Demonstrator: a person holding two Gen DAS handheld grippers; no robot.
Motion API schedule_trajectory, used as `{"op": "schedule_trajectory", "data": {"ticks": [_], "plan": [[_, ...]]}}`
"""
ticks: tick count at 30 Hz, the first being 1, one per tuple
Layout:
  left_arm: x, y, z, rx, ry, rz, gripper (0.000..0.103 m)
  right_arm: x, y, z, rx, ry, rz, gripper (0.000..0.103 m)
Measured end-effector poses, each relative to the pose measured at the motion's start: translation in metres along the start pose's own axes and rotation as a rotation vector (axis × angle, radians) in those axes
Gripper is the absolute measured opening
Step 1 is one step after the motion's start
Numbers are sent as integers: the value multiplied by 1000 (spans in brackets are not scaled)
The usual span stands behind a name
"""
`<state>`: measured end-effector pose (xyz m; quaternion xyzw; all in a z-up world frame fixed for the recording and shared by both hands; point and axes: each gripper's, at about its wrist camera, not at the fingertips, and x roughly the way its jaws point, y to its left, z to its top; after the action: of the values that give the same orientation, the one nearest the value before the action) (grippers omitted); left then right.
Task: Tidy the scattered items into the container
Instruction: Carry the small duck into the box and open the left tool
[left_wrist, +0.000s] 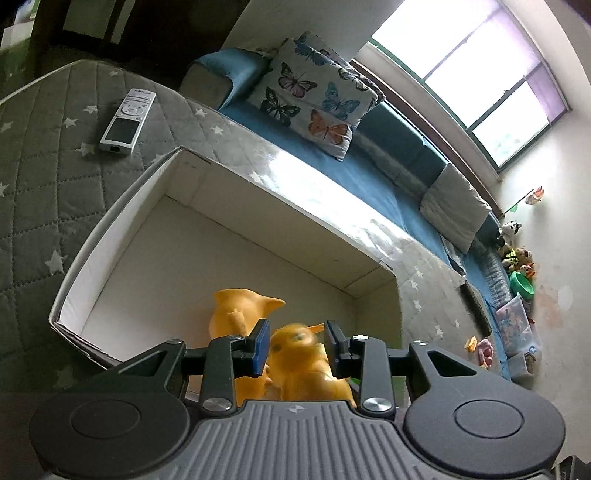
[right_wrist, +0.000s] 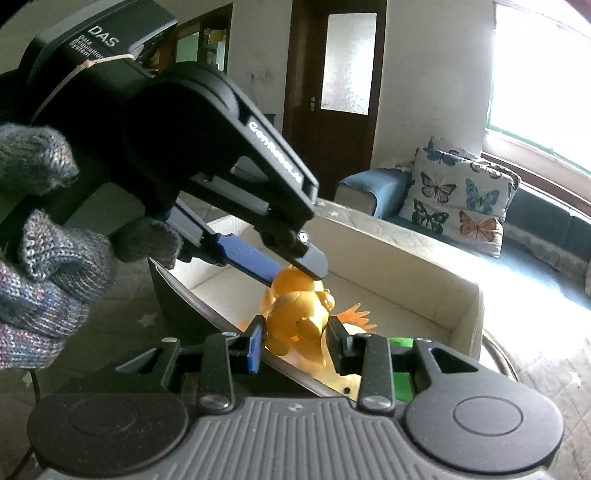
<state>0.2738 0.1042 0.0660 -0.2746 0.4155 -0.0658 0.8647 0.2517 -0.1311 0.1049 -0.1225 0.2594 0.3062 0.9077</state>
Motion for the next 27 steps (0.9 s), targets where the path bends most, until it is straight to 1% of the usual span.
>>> {"op": "schedule_trajectory", "data": {"ticks": [7, 8, 14, 17, 19, 23, 25, 27], "plan": [[-16, 3, -6, 22, -30, 3, 34, -11, 5, -1, -9, -16, -9, 42], [-20, 3, -8, 26, -36, 4, 34, -14, 6, -2, -11, -21, -11, 45], [-46, 6, -26, 47, -70, 8, 35, -35, 15, -7, -4, -38, -19, 47], [-60, 7, -37, 60, -90, 15, 35, -46, 18, -9, 9, -48, -26, 54], [-68, 7, -45, 72, -99, 18, 35, -53, 22, -13, 19, -52, -26, 54], [-79, 8, -62, 82, -106, 27, 35, -63, 27, -20, 41, -54, -30, 62], [-82, 11, -69, 84, -104, 34, 35, -68, 28, -24, 56, -55, -31, 64], [-85, 14, -77, 80, -99, 43, 35, -72, 30, -28, 67, -54, -35, 71]]}}
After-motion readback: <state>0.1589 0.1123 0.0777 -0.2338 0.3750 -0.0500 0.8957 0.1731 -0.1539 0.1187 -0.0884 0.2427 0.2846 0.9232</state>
